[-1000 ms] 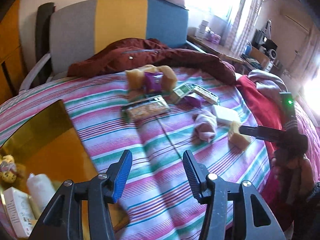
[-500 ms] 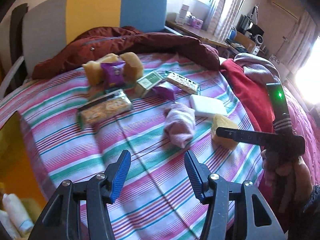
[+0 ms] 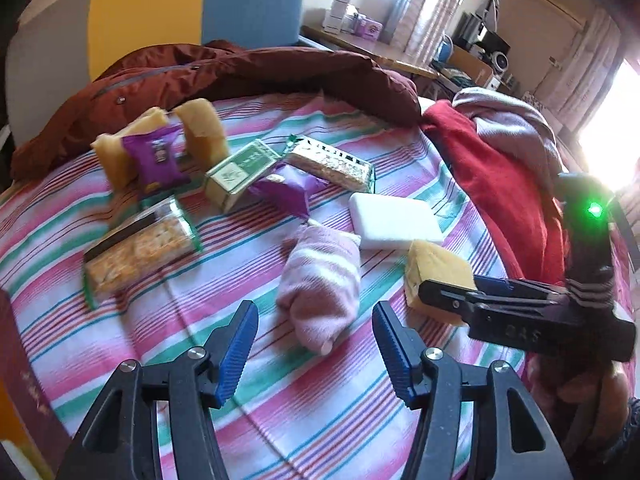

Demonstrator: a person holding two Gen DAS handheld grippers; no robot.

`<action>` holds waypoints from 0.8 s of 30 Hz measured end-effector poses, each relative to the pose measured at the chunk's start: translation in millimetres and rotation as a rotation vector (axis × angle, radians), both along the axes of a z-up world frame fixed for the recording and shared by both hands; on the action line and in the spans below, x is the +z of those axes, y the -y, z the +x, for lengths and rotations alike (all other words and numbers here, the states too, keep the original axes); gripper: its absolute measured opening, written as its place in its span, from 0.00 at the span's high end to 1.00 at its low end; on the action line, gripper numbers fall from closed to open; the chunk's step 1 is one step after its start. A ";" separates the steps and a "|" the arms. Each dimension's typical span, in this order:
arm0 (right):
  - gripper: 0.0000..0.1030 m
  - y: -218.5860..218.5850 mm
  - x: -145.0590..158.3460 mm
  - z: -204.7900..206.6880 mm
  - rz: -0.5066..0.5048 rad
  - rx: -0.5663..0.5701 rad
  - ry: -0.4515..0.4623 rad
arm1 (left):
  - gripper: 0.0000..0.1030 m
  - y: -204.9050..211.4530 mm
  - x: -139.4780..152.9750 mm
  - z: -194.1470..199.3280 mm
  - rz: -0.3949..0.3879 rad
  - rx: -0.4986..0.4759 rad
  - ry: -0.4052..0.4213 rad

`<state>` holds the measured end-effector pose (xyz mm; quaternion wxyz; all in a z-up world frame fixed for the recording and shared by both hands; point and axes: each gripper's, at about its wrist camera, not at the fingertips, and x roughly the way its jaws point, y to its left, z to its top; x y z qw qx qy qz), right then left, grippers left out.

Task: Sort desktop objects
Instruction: 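Grasp the pink sock with the left gripper while the right gripper grasps the second yellow sponge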

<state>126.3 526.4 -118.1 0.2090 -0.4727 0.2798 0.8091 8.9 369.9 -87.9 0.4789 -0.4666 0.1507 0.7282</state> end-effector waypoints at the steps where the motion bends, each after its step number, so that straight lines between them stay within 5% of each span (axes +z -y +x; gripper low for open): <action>1: 0.33 0.1 0.8 0.0 0.005 -0.001 -0.003 | 0.42 -5.2 -2.3 -1.0 -0.005 -0.003 -0.002; 14: 0.33 -6.5 7.6 1.4 0.007 -0.009 -0.038 | 0.43 -43.7 -36.0 -10.1 -0.072 -0.026 0.010; 19: 0.33 -6.9 8.6 1.6 0.013 -0.006 -0.041 | 0.58 -46.5 -40.8 -2.1 -0.061 -0.035 -0.035; 24: 0.33 -4.8 10.0 0.3 0.019 0.010 -0.046 | 0.63 -36.0 -37.2 0.8 -0.050 0.002 -0.057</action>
